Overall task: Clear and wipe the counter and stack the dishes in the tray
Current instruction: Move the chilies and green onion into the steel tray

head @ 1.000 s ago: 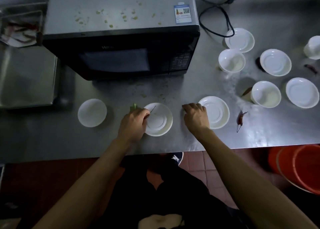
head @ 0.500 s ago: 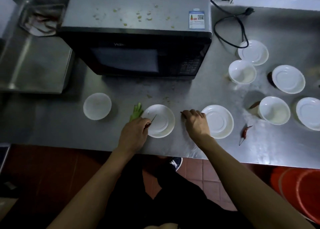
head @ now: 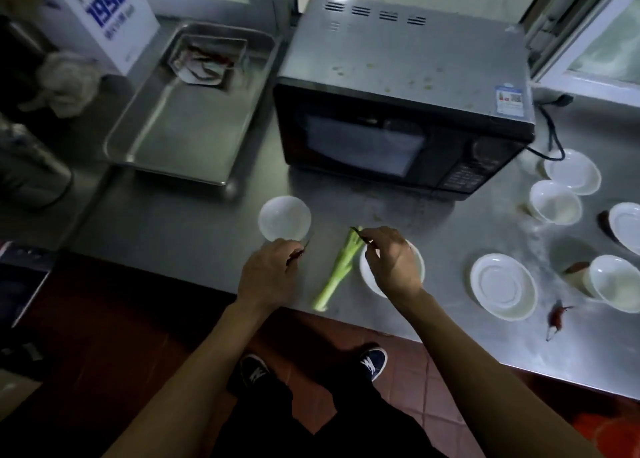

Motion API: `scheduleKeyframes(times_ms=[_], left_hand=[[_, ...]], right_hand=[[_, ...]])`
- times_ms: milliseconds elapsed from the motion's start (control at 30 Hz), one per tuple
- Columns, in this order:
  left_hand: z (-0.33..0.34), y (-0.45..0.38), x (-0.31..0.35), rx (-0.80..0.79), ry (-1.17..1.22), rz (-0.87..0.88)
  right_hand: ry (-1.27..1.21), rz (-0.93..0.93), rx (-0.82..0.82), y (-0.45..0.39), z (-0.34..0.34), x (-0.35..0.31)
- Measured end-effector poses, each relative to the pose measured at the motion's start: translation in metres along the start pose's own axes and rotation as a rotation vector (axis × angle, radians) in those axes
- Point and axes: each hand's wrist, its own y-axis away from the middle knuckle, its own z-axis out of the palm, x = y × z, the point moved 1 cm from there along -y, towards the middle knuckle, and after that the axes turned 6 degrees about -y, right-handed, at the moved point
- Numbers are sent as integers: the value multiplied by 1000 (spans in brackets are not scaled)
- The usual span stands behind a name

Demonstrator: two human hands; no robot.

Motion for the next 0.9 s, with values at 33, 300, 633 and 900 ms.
scheduleKeyframes(times_ms=[33,300,633,900], left_hand=[[-11,3,-14,13,-1,4],[-94,18,-124,113,39,-3],[-147,7,-201,202,19,-55],[-162,-56,-223,197,-13,11]], right_hand=[[-9,-24,-13,-3,9,-16],[-28,-103,-24,-22,77,-138],[-45,-173,-61,-61,128,-208],[-98,-203,-68,-118,158,-209]])
